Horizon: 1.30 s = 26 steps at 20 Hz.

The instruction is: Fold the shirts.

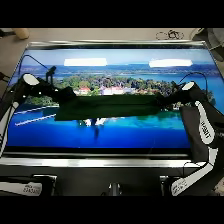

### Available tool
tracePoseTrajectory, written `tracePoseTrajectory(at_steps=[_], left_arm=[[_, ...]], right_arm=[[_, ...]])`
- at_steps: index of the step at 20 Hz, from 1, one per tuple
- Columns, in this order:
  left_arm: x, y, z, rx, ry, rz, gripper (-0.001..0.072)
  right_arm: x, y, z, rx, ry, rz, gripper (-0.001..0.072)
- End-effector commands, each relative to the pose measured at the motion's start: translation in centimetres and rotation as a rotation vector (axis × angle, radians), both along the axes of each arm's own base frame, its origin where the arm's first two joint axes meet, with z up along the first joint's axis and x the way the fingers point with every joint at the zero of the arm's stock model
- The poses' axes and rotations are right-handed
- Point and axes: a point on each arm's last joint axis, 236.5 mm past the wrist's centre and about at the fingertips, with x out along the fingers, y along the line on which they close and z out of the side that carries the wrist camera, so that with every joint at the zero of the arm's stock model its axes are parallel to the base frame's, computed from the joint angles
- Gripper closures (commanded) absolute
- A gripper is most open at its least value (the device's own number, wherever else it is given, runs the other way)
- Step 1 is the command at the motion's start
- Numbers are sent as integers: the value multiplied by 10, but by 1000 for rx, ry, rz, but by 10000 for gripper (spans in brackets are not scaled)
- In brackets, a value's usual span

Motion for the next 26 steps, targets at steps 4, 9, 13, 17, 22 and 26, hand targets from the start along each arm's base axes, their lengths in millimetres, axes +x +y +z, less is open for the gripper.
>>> tracePoseTrajectory(at_steps=[4,9,13,17,22,26], left_arm=[[10,-125,-12,-122,-78,37,676],[-37,-249,-55,-395,153,68,676],[-48,-293,-48,-593,182,52,678],[4,-202,11,-469,-71,-10,680],[47,-1,146,-206,-428,183,679],[11,90,232,-128,-592,286,678]], right_arm=[[-19,46,162,92,-276,151,692],[-75,98,278,100,-467,221,690],[-91,113,304,124,-504,207,690],[-71,137,317,264,-540,173,690],[-33,259,274,476,-527,200,689],[-44,387,192,610,-343,241,689]])
